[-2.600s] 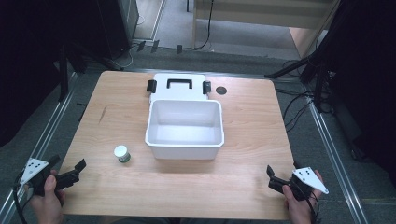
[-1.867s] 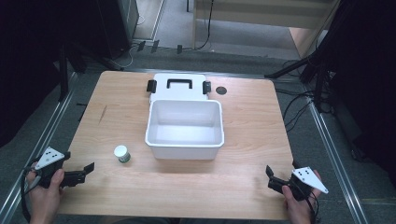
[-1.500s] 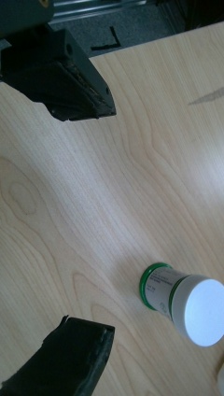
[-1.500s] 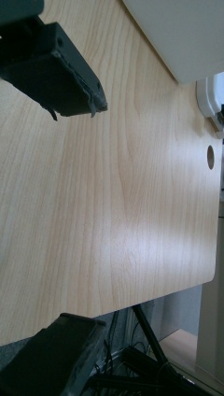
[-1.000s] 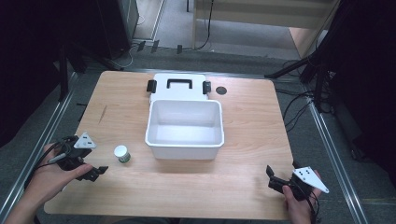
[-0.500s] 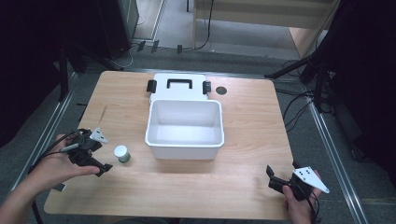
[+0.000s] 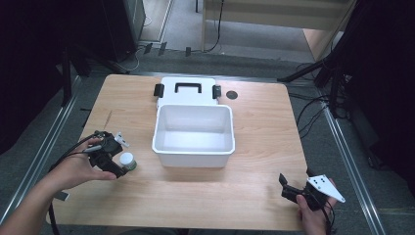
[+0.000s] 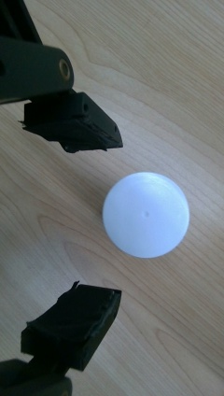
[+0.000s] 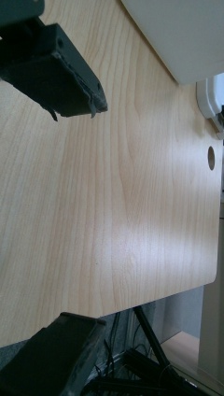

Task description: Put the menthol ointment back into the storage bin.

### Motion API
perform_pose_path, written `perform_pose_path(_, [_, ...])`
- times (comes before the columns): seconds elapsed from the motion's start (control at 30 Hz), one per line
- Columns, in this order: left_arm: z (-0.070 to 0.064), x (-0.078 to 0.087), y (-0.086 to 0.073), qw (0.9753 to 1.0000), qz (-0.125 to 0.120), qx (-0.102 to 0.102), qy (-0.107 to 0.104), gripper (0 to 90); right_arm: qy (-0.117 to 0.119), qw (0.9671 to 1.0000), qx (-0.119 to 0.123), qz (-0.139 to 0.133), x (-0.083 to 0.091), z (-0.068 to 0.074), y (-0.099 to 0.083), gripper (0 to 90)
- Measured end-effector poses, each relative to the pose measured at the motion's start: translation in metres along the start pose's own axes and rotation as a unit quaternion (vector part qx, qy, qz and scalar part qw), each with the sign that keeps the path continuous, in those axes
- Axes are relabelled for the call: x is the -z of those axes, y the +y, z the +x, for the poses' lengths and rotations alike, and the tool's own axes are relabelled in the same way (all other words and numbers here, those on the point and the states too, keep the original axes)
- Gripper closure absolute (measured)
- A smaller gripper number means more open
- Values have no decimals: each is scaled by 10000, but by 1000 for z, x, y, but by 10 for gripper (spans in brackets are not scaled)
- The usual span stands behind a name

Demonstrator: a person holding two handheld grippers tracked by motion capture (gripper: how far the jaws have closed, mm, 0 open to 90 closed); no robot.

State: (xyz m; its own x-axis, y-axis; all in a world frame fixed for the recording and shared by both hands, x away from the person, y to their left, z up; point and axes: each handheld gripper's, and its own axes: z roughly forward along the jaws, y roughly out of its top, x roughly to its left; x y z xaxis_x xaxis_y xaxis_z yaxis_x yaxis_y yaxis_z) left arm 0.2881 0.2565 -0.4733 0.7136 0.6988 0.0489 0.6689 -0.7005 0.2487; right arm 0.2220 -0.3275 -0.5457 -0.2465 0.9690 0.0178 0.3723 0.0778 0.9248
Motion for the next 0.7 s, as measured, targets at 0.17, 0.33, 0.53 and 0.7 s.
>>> perform_pose_path(0.17, [1,-2,8,9999,22,1,-121,321,3,10000,1,5,0,0,0,0])
perform_pose_path(0.33, [3,-7,15,9998,152,61,-103,366,6,10000,-4,11,0,0,0,0])
perform_pose_path(0.53, [7,-9,20,9995,218,175,-166,431,16,10000,-1,12,0,0,0,2])
perform_pose_path(0.7, [6,-11,23,9994,244,146,-187,460,18,10000,-1,20,0,0,0,2])
